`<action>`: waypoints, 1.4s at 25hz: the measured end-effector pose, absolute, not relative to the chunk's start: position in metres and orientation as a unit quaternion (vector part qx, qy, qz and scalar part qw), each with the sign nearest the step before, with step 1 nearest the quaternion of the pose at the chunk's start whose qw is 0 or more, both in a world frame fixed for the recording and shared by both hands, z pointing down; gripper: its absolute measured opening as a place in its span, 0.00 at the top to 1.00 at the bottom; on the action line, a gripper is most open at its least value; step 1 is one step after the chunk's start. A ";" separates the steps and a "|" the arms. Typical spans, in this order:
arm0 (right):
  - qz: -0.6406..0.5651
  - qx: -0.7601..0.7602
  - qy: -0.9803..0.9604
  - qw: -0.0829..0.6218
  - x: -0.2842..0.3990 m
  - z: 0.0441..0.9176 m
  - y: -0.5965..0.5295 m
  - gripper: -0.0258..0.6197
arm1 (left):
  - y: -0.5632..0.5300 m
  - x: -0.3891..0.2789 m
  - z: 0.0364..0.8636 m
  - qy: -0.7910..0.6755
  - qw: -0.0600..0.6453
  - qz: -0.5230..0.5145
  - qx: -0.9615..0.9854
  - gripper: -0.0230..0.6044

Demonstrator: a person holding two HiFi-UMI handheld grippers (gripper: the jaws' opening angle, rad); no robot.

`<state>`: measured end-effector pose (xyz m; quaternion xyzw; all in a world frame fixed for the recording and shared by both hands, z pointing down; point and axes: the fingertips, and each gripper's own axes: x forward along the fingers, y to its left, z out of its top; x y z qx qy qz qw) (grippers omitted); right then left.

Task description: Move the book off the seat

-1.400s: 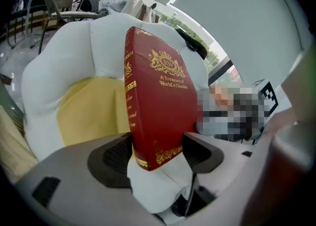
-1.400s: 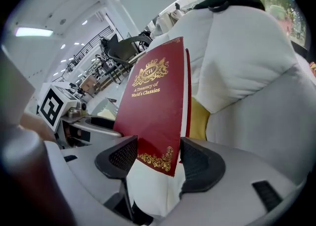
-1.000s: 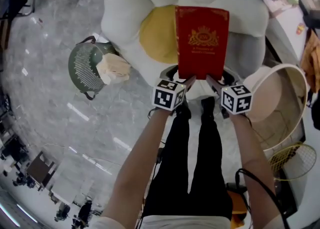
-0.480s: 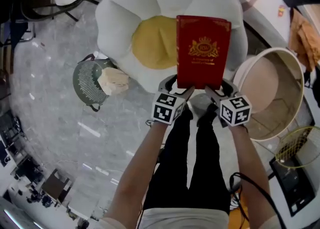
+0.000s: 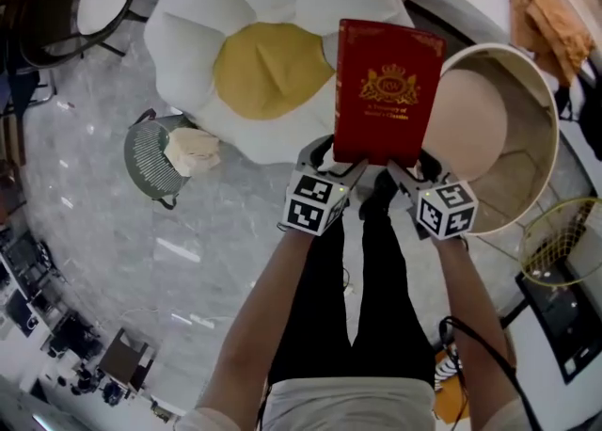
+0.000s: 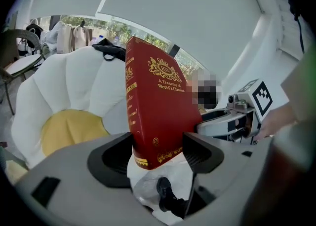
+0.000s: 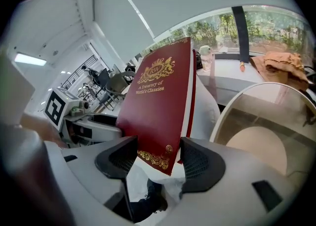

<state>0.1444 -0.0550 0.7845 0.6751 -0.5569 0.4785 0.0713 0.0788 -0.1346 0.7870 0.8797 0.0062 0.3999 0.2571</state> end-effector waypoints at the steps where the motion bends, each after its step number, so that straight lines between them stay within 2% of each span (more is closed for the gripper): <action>1: 0.481 0.677 -0.553 0.070 0.147 0.784 -0.044 0.51 | -0.124 0.083 0.786 0.013 0.255 0.402 0.879 0.46; 12: 0.536 0.684 -0.493 0.053 0.160 0.799 0.084 0.51 | -0.013 0.122 0.796 0.118 0.222 0.457 0.853 0.46; 21: 0.574 0.682 -0.452 0.015 0.179 0.837 0.141 0.51 | 0.039 0.156 0.834 0.166 0.210 0.493 0.827 0.46; 35: 0.597 0.677 -0.429 -0.025 0.204 0.866 0.173 0.51 | 0.069 0.180 0.863 0.157 0.260 0.526 0.794 0.46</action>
